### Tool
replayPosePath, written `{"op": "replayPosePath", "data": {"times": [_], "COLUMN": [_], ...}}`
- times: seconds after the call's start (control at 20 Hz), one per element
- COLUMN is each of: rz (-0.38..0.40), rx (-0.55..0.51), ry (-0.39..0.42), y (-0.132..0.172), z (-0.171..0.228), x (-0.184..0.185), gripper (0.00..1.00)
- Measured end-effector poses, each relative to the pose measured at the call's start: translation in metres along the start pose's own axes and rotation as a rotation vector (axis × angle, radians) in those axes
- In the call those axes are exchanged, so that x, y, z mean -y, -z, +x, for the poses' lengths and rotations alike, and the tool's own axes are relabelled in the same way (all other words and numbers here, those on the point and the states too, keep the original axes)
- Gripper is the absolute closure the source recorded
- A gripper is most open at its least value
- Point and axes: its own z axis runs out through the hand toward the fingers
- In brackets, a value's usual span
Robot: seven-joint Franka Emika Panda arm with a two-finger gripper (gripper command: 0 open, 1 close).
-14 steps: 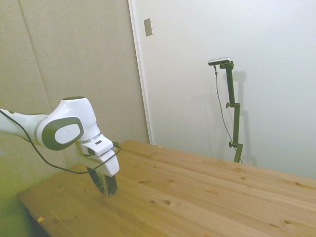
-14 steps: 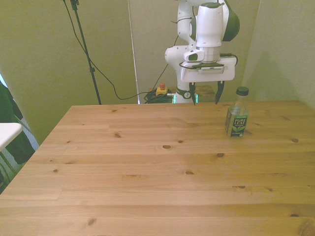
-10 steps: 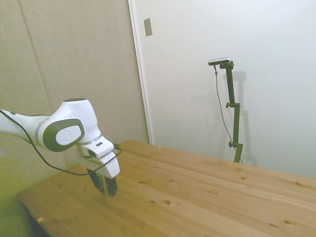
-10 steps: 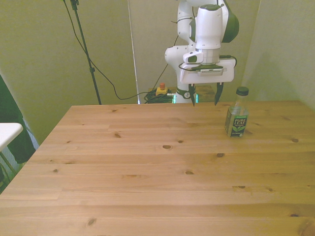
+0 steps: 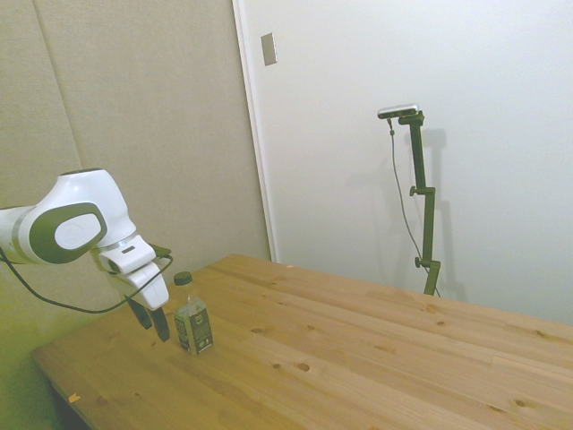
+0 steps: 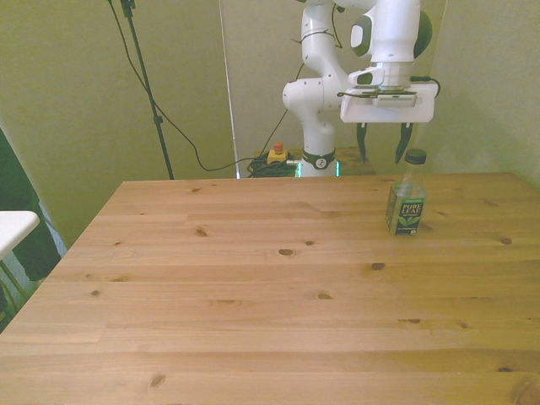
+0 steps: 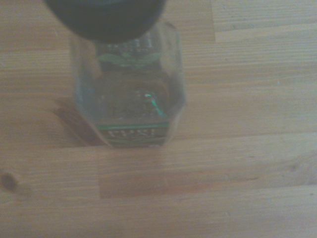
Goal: Knock down the bottle
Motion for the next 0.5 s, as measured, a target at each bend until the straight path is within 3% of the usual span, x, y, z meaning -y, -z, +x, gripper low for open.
{"op": "replayPosePath", "data": {"times": [0.5], "rz": [0.011], "rx": [-0.032], "ry": [-0.086], "y": [0.029], "z": [-0.010], "x": [0.048], "gripper": [1.00]}}
